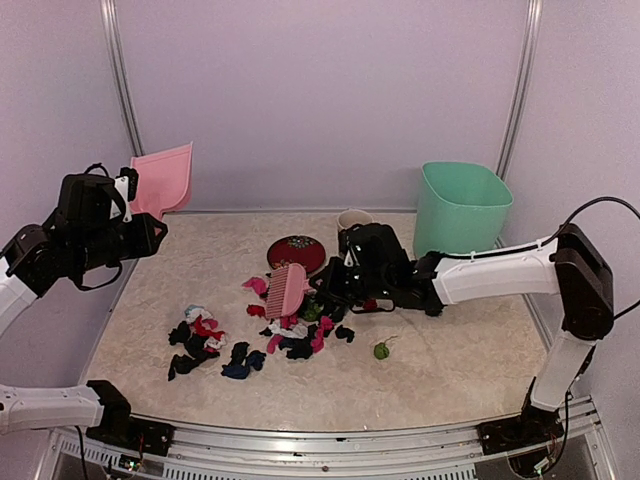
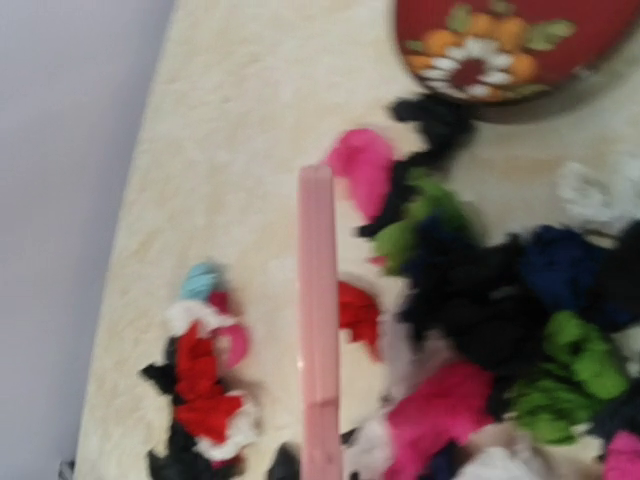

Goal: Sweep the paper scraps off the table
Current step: Sweep the paper scraps at the center of the board.

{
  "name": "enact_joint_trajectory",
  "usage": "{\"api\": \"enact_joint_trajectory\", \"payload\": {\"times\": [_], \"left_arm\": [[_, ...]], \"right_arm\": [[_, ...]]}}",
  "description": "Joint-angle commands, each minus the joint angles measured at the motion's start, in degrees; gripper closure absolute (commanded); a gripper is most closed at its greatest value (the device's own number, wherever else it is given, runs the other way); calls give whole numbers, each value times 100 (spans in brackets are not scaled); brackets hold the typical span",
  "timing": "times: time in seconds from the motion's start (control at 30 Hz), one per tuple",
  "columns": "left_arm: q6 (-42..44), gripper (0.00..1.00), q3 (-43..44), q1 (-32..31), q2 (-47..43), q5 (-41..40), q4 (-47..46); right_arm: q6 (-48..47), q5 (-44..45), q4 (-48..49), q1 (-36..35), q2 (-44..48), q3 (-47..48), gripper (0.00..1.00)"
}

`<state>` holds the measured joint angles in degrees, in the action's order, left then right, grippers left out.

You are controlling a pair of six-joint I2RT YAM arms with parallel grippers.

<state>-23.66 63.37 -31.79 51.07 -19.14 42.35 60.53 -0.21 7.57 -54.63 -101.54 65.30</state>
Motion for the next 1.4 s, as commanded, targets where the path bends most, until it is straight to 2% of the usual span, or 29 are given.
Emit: {"api": "enact_joint_trajectory", "payload": {"times": [0.0, 0.17, 0.47, 0.77, 0.93, 1.2, 1.37], "left_arm": [[180, 100, 236, 43, 61, -156, -274], [230, 100, 422, 49, 45, -263, -257], [388, 100, 594, 47, -102, -291, -59], [359, 100, 578, 45, -371, -143, 167], [289, 100, 563, 50, -475, 113, 319], [283, 100, 536, 50, -608, 183, 547], [313, 100, 539, 47, -651, 141, 598]], "right_arm": [[-585, -184, -79, -270, 237, 250, 100], [-1041, -729, -60, -523, -320, 1189, 100], [-1443, -2071, -308, -703, -2088, 3505, 100], [-697, -2798, -133, -751, -3768, 5179, 100], [-156, -2789, -125, -773, -4513, 5854, 100], [281, -2267, -701, -766, -4836, 5880, 100], [120, -1788, -884, -704, -4340, 4994, 100]]}}
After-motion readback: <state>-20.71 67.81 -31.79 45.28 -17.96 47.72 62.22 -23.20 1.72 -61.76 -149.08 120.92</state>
